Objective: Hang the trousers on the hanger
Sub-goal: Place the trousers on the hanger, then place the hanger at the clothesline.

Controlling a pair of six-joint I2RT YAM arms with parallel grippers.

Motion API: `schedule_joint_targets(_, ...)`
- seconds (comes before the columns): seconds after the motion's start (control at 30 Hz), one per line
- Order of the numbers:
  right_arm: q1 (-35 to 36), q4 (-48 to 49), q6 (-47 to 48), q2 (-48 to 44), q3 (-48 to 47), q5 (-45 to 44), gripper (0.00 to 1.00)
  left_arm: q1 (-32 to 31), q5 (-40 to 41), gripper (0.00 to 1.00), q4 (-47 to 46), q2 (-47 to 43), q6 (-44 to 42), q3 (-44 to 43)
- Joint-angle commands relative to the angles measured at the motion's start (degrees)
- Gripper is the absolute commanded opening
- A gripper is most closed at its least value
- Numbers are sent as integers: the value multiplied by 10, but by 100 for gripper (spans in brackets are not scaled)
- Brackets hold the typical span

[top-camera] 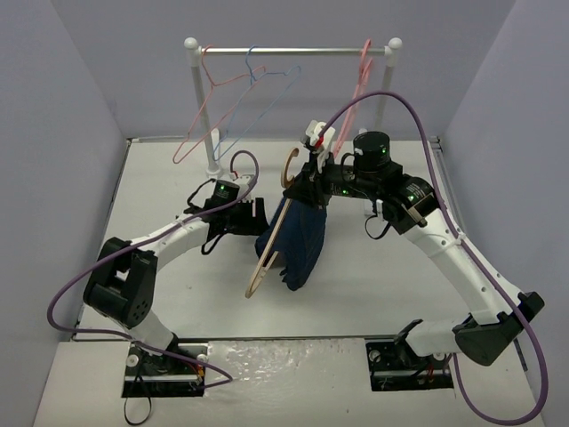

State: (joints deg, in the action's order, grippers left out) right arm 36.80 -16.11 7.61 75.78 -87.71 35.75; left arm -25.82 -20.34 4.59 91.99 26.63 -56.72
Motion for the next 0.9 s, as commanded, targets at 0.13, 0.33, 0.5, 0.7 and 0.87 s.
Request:
schedule_joint_targets(0.13, 2, 48, 25, -26, -57, -12, 0, 2, 55, 79, 49, -149, -6, -20)
schedule_joint_targets(0.33, 3, 32, 46, -2, -65, -26, 0, 2, 123, 83, 228, -280, -88, -113)
schedule_joint_targets(0.5, 5, 33, 53, 20, -86, -43, 0, 3, 137, 85, 327, -335, -137, -207)
schedule_joint_targets(0.7, 5, 26, 64, 56, -133, -60, 0, 0, 89, 86, 365, -345, -163, -283)
schedule_joint_targets(0.87, -1, 21, 77, 95, -156, -74, 0, -3, 75, 86, 356, -332, -200, -304)
